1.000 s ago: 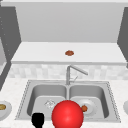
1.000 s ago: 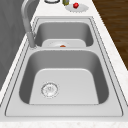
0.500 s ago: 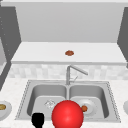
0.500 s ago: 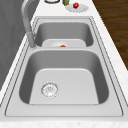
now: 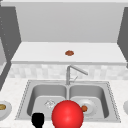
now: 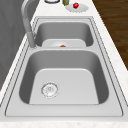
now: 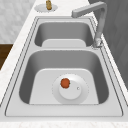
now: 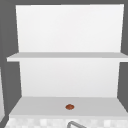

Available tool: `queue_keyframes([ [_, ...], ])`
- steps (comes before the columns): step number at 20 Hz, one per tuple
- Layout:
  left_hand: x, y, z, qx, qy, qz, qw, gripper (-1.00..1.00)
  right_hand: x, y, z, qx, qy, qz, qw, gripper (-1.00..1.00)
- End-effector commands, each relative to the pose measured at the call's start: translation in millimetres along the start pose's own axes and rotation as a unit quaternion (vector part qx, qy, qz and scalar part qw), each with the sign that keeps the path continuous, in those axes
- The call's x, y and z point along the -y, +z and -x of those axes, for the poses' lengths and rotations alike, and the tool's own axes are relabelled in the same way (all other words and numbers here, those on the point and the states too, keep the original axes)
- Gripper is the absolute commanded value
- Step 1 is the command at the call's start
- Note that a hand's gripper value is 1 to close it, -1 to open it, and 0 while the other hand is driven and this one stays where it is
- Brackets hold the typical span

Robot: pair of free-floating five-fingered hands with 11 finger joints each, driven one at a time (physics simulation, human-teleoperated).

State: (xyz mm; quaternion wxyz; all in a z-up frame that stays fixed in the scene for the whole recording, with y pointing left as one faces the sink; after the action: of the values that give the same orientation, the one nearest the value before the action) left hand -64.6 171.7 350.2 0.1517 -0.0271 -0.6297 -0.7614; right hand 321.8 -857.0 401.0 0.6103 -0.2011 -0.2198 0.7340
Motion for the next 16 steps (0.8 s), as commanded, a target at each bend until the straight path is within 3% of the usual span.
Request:
queue_keyframes([
  [1, 0, 0, 0, 0.0, 0.0, 0.0, 1.0, 0.0, -25, 17, -5, 0.024, -0.03, 0.01, 0.9992, -1.0],
  [16, 0, 0, 0, 0.0, 0.0, 0.0, 1.0, 0.0, -128, 70, -51, 0.057, -0.049, 0.022, 0.997, -1.0],
])
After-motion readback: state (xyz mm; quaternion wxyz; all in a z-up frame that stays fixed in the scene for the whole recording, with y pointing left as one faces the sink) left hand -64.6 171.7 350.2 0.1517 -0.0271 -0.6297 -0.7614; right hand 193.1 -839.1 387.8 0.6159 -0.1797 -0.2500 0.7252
